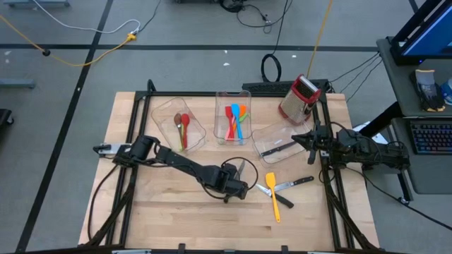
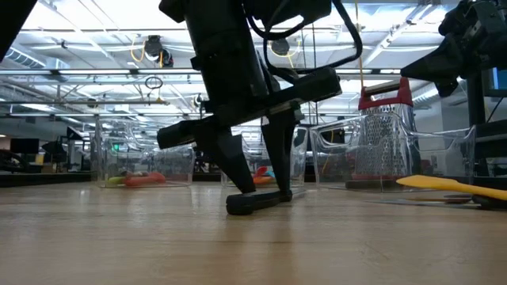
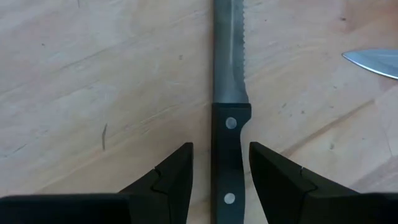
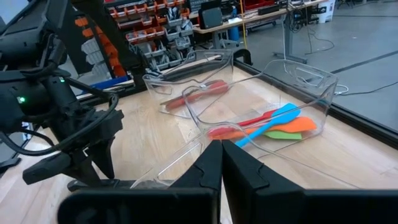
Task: Pick & Place Kitchen Items
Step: Put the black kitchen knife into the right bin
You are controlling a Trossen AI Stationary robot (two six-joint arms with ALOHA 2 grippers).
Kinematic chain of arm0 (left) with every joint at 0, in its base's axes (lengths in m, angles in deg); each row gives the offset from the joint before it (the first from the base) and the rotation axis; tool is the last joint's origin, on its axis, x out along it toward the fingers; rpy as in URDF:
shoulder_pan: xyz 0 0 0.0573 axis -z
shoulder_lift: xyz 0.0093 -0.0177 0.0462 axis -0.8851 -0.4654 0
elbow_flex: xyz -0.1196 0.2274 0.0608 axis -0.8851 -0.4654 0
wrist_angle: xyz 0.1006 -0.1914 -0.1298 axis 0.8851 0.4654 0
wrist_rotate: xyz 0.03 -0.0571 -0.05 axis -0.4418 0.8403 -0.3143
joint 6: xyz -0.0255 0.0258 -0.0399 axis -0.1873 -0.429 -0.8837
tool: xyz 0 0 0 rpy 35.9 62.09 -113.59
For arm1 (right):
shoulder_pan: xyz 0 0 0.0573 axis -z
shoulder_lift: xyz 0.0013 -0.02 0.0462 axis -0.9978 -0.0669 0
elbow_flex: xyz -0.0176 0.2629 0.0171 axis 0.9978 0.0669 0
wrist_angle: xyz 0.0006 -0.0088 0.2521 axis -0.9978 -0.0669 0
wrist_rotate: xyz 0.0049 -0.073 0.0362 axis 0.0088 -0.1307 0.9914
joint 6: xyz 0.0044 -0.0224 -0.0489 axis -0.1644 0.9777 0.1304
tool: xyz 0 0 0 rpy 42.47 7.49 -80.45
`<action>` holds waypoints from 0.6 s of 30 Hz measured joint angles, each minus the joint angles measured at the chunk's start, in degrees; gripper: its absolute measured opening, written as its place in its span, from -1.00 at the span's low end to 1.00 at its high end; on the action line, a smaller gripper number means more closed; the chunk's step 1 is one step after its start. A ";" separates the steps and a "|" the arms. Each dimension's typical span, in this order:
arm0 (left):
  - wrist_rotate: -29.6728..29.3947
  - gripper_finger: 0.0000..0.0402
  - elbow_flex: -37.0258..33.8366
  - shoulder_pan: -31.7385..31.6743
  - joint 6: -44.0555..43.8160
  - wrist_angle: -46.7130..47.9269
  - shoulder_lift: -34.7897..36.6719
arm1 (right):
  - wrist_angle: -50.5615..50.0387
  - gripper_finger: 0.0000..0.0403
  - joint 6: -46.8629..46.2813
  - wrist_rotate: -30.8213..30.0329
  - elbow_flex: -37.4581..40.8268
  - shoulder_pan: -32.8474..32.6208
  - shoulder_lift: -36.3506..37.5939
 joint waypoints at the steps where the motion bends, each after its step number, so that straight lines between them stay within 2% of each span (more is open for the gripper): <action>1: 0.16 -0.21 0.04 0.00 -0.36 0.06 -0.47 | 0.01 -0.98 0.00 -0.01 -0.01 0.00 -0.02; 9: 2.57 -0.26 0.17 -0.04 -1.85 2.63 -1.61 | 0.01 -0.98 0.02 -0.01 -0.01 0.00 0.00; 18: 2.39 -0.79 0.14 -0.15 -0.71 5.17 -1.60 | 0.01 -0.98 0.04 -0.01 -0.01 0.00 0.00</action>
